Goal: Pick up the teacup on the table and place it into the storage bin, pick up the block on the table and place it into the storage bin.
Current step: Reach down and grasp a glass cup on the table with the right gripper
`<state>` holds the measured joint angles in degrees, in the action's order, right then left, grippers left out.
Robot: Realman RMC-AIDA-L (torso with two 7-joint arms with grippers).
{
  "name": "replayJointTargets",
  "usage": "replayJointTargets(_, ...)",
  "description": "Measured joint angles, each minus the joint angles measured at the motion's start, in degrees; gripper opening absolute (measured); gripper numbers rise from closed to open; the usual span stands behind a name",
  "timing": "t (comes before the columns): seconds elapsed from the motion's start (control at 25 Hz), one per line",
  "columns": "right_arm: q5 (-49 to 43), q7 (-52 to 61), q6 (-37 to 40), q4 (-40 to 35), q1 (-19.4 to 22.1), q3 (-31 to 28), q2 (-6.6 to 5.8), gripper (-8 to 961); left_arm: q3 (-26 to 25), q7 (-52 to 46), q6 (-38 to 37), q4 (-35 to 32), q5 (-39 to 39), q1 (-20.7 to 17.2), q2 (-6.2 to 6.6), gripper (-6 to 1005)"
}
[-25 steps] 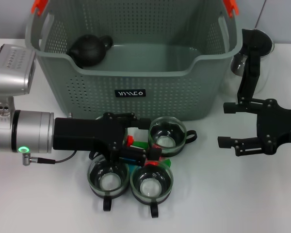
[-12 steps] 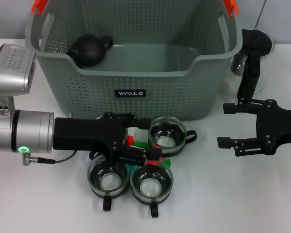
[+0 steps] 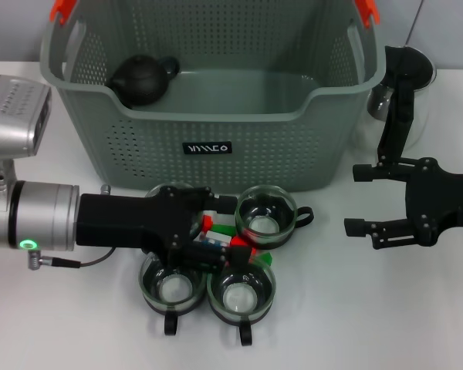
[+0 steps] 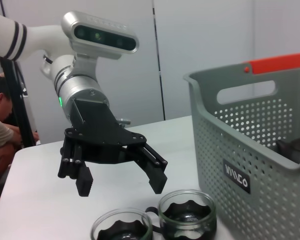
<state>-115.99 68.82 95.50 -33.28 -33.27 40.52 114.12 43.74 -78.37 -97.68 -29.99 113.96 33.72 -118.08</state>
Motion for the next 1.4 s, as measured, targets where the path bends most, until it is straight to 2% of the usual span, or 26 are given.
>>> replayJointTargets(0.36,-3.8,2.3,7.7,-1.1,-2.2,0.2,-1.73,944,0.0,0.2,-3.6,-0.5,0.3,-1.2,1.88,933)
replayJointTargets(0.48,-6.8,4.2,8.6,-3.0,-3.7,0.3,-1.41,943,-0.1,0.4,-4.6,-1.2,0.3,-2.2,2.19,933)
replayJointTargets(0.8,-8.2,4.8,9.0,-3.9,-6.3,1.6,-0.97,943,-0.2,0.4,-4.5,-1.3,0.3,-2.7,1.78,933)
replayJointTargets(1.08,-8.3,4.9,9.1,-4.5,-8.4,6.8,-0.74,943,-0.6,0.4,-4.6,-1.3,-0.1,-3.4,1.80,933)
replayJointTargets(1.4,-8.3,6.4,9.4,-9.9,-10.3,13.3,0.07,943,-1.8,0.5,-4.6,-1.0,0.0,-4.1,1.78,932)
